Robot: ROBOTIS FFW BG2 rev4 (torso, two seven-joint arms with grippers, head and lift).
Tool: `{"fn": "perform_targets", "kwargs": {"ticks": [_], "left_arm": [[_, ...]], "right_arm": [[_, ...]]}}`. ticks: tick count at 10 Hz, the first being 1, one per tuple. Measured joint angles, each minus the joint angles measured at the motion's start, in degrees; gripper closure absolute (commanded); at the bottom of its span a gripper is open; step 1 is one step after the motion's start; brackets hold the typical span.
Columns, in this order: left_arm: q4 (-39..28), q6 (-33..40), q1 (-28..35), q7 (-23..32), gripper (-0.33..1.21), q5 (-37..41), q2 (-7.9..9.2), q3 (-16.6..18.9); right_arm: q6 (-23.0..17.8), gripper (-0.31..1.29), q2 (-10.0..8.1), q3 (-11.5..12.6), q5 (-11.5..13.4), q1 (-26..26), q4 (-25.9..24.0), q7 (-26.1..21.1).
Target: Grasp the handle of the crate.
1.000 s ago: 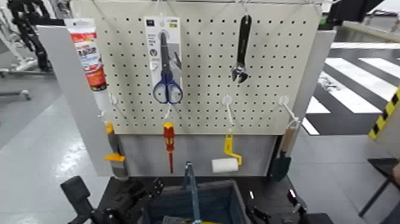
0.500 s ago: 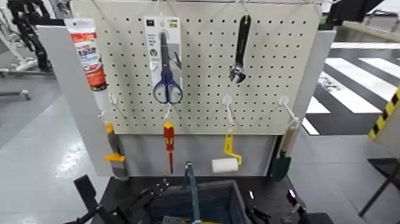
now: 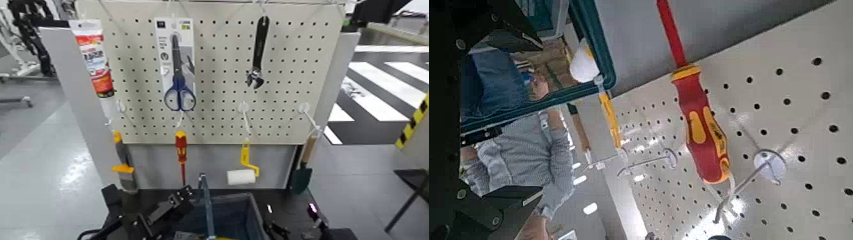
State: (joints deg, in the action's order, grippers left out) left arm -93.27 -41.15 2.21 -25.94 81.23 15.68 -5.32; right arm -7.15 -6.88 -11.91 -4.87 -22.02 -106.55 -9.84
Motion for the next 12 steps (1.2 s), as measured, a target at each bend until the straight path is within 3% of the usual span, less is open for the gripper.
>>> {"fn": "perform_targets", "kwargs": {"ticks": [11, 12], "left_arm": [[14.49, -9.26, -12.07, -2.67, 0.27, 11.54, 1.83, -8.62], [15.2, -10.31, -12.56, -2.5, 0.53, 12.06, 1.99, -8.83]], "right_arm": [[-0.78, 0.15, 0.41, -0.04, -0.64, 0.0, 0.43, 0.0], [-0.84, 0.15, 0.45, -0.04, -0.66, -0.03, 0.46, 0.0]]}}
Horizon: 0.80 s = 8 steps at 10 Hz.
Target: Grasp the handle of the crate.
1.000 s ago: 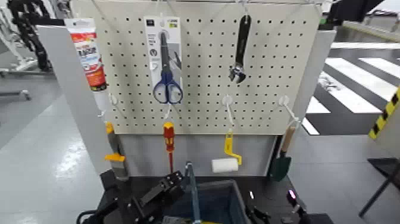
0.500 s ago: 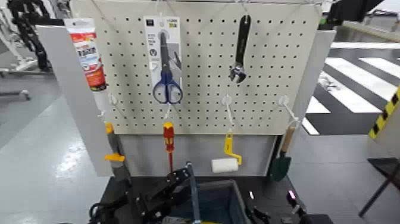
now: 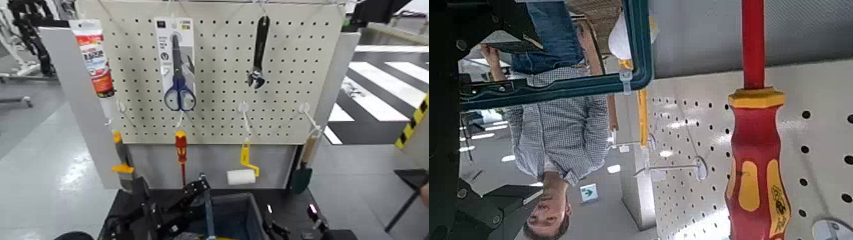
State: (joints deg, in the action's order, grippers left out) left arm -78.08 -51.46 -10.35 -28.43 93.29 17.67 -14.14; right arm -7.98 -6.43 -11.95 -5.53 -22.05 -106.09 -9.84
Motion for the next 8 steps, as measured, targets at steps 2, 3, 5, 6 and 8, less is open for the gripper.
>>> {"fn": "perform_targets", "kwargs": {"ticks": [2, 3, 5, 6, 8], "left_arm": [[0.75, -1.46, -0.44, 0.28, 1.12, 0.22, 0.05, -0.11], [0.94, -1.64, -0.45, 0.31, 1.14, 0.22, 0.01, -0.15], [1.14, -1.89, -0.45, 0.4, 1.19, 0.23, -0.01, -0.28], [1.17, -1.96, -0.45, 0.44, 1.19, 0.23, 0.0, -0.43], [1.25, -1.98, -0.36, 0.49, 1.19, 0.23, 0.07, -0.73]], "right_arm": [[-0.05, 0.15, 0.01, 0.0, -0.01, -0.01, 0.0, 0.0], [-0.08, 0.15, 0.01, 0.01, -0.06, -0.01, 0.0, 0.0], [-0.18, 0.15, 0.01, 0.05, -0.16, -0.02, 0.06, 0.0], [-0.22, 0.15, -0.06, 0.0, -0.22, 0.01, 0.12, 0.0], [-0.28, 0.15, -0.23, -0.09, -0.35, 0.15, 0.23, 0.0]]}}
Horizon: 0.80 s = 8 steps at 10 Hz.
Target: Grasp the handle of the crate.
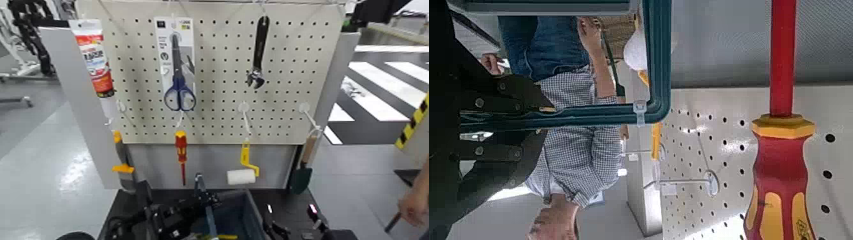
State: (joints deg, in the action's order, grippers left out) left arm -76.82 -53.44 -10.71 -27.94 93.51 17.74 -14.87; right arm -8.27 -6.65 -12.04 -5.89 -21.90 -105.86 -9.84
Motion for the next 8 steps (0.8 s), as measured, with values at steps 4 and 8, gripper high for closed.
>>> {"fn": "perform_targets", "kwargs": {"ticks": [4, 8], "left_arm": [[-1.12, -0.34, 0.61, -0.17, 1.19, 0.04, -0.14, -0.51], [-4.05, -1.66, 1.35, 0.05, 1.19, 0.43, 0.02, -0.82]], "right_arm": [[-0.17, 0.15, -0.18, -0.16, -0.48, 0.18, 0.35, 0.01], [-0.16, 0.15, -0.29, -0.18, -0.78, 0.28, 0.48, 0.0]]}}
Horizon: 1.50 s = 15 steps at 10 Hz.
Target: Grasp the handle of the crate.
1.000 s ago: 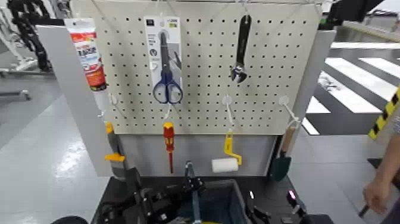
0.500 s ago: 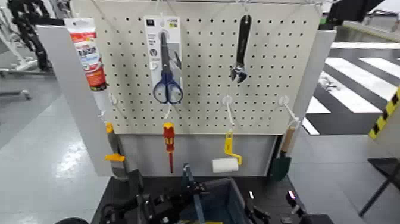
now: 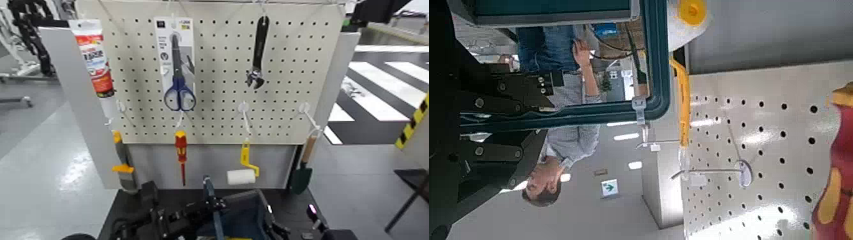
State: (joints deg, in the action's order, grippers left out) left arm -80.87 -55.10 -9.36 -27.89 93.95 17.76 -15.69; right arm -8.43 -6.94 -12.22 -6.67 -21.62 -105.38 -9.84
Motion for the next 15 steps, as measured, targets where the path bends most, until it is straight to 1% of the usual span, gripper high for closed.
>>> {"fn": "perform_targets", "kwargs": {"ticks": [4, 9, 15], "left_arm": [[-3.29, -2.21, 0.78, 0.87, 1.19, 1.62, 0.65, -1.07], [-6.76, -5.65, 1.49, 0.91, 1.19, 2.18, 1.45, -1.06], [-7.13, -5.94, 1.46, 0.9, 1.19, 2.29, 1.33, -0.96]], "right_arm": [[0.08, 0.15, 0.0, 0.0, -0.01, 0.0, 0.02, 0.0], [0.07, 0.15, 0.0, 0.0, -0.09, 0.0, 0.08, 0.0], [-0.13, 0.15, 0.0, 0.09, -0.1, -0.02, 0.01, 0.06]]}}
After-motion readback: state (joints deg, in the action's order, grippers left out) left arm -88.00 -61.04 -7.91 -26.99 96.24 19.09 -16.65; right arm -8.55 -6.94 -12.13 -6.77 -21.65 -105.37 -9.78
